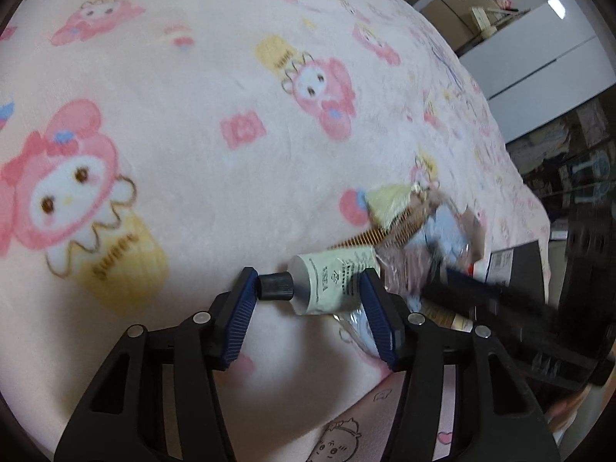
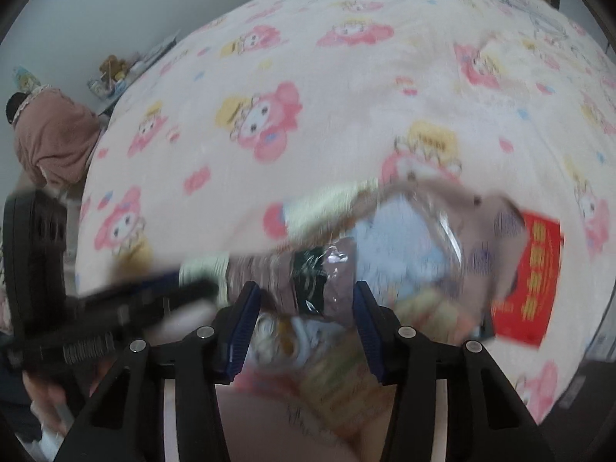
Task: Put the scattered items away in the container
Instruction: 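Grasp the white hand-cream tube with the left tool while the right tool grasps the brown snack packet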
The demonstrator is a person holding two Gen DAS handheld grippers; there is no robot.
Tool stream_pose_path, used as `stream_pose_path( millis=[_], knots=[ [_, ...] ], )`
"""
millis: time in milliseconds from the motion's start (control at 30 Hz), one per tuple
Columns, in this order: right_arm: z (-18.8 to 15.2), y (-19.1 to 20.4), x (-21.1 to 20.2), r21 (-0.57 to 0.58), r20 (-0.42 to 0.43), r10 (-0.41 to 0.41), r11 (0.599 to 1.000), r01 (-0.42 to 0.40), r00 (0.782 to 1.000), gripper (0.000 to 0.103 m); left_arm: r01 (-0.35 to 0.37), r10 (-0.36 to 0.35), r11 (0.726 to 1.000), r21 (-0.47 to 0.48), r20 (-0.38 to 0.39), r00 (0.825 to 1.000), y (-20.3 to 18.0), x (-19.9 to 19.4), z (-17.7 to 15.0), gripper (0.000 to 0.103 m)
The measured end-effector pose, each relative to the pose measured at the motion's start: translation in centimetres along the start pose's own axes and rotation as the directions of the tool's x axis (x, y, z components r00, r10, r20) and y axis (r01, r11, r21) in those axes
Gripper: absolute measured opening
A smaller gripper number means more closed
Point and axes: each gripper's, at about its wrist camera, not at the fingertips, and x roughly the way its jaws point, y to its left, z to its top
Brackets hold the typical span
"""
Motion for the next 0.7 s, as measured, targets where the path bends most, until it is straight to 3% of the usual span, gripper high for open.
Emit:
stream_pose_path(
  millis=[67, 200, 300, 400, 567, 700],
  knots=[
    [-0.6, -0.3, -0.4, 0.022, -0.007, 0.034, 0.999, -0.034, 0.999, 0.045, 0.001, -0.001, 1.000, -0.008, -0.012, 1.000, 0.3, 0.1, 0.1, 0.056],
    [-0.3, -1.0, -0.4, 0.054, 0.035, 0.010, 0.998, -0.012, 0.999, 0.045, -0.005, 0.005, 1.000, -0.009, -0.028, 1.000, 0.5, 0.6, 0.0, 0.060],
    [0.1, -1.2, 0.4, 0.073, 0.021, 0.086, 0.993, -0.088, 0.996, 0.046, -0.017, 0.017, 1.000, -0.003, -0.023, 1.000, 0.3, 0.6, -0.1, 0.061],
    [0.2, -0.2, -0.3, 0.053, 0.037, 0.039, 0.998, -0.041, 0.999, 0.043, -0.002, 0.002, 1.000, 0.004, -0.015, 1.000, -0.1, -0.3, 0.0, 0.056],
    [-1.7, 0.1, -5.1, 0.054, 0.118, 0.025, 0.998, -0.032, 0.993, 0.042, 0.057, -0.058, 0.994, 0.097, 0.007, 0.998, -3.8, -3.1, -0.3, 0.056],
    [-4.4, -0.9, -10.3, 0.089, 0.210, -0.003, 0.996, -0.017, 0.978, 0.042, 0.129, -0.131, 0.968, 0.215, -0.005, 0.991, -9.2, -4.6, -1.0, 0.056]
  ],
)
